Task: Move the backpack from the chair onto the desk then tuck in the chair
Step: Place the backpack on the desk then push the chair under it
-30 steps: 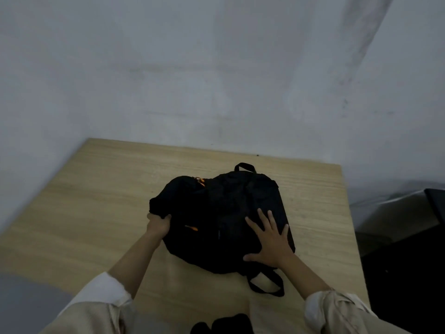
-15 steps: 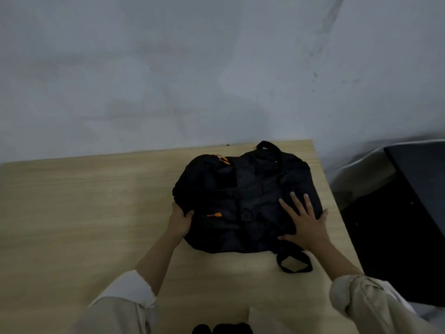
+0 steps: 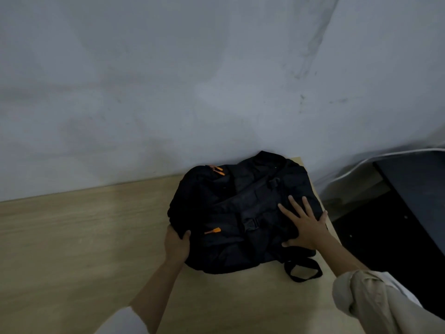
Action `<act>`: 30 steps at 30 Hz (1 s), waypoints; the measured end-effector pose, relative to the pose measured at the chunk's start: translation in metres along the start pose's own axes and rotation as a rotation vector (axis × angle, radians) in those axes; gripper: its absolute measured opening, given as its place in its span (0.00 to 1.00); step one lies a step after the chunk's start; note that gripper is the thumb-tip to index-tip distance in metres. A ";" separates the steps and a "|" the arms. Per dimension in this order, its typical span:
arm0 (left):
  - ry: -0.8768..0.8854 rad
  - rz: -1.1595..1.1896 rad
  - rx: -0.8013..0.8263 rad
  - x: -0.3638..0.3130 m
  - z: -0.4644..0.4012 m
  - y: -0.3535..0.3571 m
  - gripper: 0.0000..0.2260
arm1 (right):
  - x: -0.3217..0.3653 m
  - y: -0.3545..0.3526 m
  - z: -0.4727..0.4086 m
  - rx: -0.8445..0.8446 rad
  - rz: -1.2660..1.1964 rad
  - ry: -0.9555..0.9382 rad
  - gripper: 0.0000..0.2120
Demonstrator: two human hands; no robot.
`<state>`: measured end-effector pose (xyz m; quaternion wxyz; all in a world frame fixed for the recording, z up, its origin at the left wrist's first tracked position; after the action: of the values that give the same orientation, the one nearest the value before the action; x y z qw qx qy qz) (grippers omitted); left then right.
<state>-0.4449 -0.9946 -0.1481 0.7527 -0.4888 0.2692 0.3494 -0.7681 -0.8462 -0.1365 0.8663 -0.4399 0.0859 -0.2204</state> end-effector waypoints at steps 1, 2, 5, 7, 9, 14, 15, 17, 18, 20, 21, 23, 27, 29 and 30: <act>-0.003 0.005 -0.002 -0.003 -0.005 0.002 0.21 | -0.002 -0.004 -0.006 0.003 0.005 0.000 0.57; -0.003 0.007 -0.003 -0.006 -0.007 0.003 0.21 | -0.004 -0.007 -0.006 0.008 0.006 0.001 0.57; 0.003 0.008 -0.018 -0.007 -0.016 0.007 0.20 | -0.011 -0.008 -0.015 0.000 0.018 -0.014 0.58; 0.022 0.009 -0.030 -0.005 -0.020 0.006 0.19 | -0.011 -0.008 -0.019 0.001 0.019 -0.018 0.58; 0.040 0.013 -0.038 -0.003 -0.020 0.007 0.19 | -0.009 -0.009 -0.019 0.012 0.033 -0.009 0.59; 0.144 -0.068 -0.135 -0.003 0.005 0.008 0.29 | 0.001 -0.009 -0.012 0.019 0.052 0.030 0.58; 0.207 -0.162 -0.145 -0.001 0.013 0.007 0.30 | 0.004 -0.009 -0.010 0.014 0.049 0.039 0.57; 0.369 -0.354 -0.113 0.007 0.030 0.006 0.26 | 0.011 -0.007 -0.005 -0.004 0.023 0.061 0.55; 0.433 -0.426 -0.069 0.013 0.039 0.004 0.24 | 0.016 -0.003 0.000 -0.020 0.009 0.063 0.53; 0.487 -0.490 0.027 0.027 0.055 -0.002 0.27 | 0.024 0.009 0.014 -0.087 -0.023 0.057 0.44; 0.483 -0.485 0.063 0.036 0.063 -0.006 0.27 | 0.028 0.019 0.024 -0.144 -0.041 0.051 0.40; 0.521 -0.495 0.111 0.055 0.079 -0.014 0.27 | 0.038 0.044 0.047 -0.295 -0.132 0.037 0.33; 0.505 -0.577 0.206 0.095 0.107 -0.028 0.31 | 0.061 0.089 0.093 -0.460 -0.434 -0.006 0.35; 0.457 -0.644 0.208 0.112 0.121 -0.033 0.28 | 0.070 0.109 0.110 -0.397 -0.434 -0.046 0.36; 0.445 -0.660 0.195 0.119 0.131 -0.034 0.28 | 0.071 0.119 0.118 -0.359 -0.407 -0.066 0.36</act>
<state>-0.3367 -0.8517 -0.1687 0.7905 -0.5390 0.2861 -0.0520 -0.6279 -0.7318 -0.1582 0.7148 -0.6014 0.0051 -0.3569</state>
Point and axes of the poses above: each hand's wrist, its own z-axis away from the middle knuckle, its own y-axis out of the palm, x = y × z, the point moved 1 cm from there along -z, towards the middle knuckle, and after that the axes turned 2 degrees about y, right-handed, at the moved point
